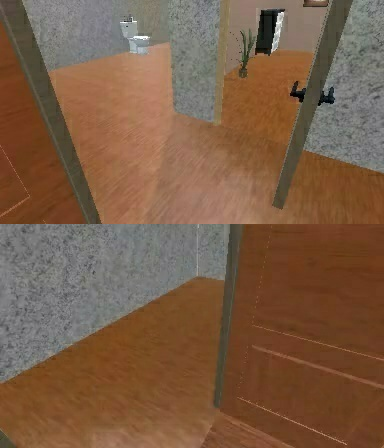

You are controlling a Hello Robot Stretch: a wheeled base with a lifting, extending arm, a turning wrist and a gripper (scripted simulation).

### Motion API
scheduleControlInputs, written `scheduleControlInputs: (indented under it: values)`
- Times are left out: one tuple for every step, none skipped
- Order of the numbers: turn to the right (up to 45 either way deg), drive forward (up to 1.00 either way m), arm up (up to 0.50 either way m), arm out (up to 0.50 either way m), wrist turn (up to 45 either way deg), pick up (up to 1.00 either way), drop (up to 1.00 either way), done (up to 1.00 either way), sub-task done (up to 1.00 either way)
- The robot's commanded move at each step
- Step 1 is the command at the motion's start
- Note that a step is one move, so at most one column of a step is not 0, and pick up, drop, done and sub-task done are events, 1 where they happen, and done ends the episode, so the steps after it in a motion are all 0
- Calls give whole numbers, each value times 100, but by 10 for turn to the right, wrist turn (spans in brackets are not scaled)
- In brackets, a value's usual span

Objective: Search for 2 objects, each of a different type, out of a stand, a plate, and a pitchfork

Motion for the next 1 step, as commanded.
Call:
scheduleControlInputs:
  values:
    - [0, 95, 0, 0, 0, 0, 0, 0, 0]
